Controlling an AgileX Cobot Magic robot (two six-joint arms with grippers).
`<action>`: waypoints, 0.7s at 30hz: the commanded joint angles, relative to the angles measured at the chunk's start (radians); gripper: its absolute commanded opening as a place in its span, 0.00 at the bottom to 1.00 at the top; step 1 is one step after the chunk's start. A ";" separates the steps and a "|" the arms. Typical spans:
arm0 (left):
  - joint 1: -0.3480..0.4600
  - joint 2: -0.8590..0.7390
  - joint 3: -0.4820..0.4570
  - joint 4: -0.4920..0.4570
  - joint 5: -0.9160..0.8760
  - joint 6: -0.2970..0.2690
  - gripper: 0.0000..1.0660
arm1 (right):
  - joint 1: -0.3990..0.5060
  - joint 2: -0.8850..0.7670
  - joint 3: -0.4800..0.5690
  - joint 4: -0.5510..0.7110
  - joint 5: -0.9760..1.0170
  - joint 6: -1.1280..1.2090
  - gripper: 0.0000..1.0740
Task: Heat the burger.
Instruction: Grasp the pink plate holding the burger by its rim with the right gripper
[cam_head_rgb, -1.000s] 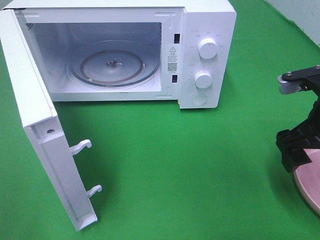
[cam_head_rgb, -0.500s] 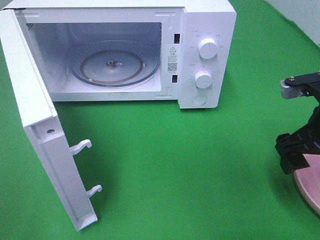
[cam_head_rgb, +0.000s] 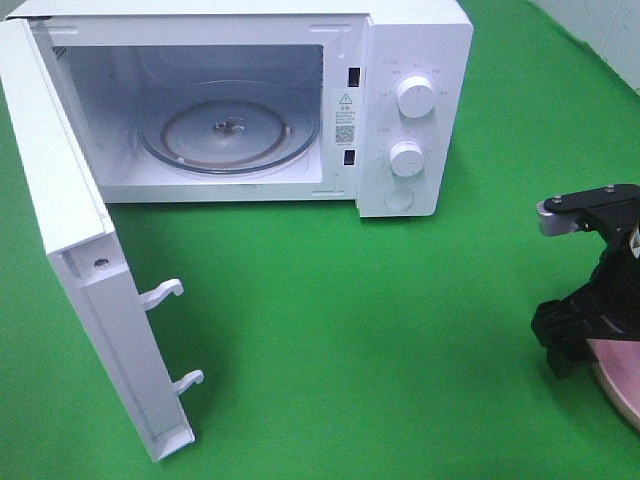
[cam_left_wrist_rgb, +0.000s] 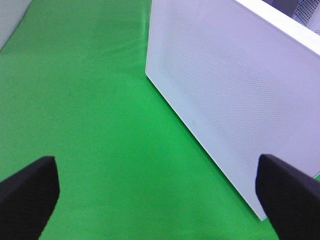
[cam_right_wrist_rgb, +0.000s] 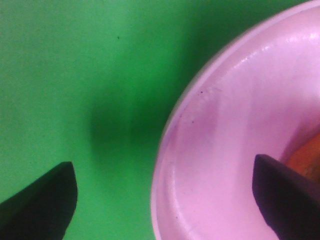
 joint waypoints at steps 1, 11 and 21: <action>-0.003 -0.016 0.004 -0.001 -0.008 0.001 0.94 | -0.007 0.025 0.004 -0.002 -0.027 0.006 0.83; -0.003 -0.016 0.004 -0.001 -0.008 0.001 0.94 | -0.007 0.127 0.004 -0.011 -0.082 0.034 0.81; -0.003 -0.016 0.004 -0.001 -0.008 0.001 0.94 | -0.007 0.186 0.004 -0.011 -0.132 0.047 0.79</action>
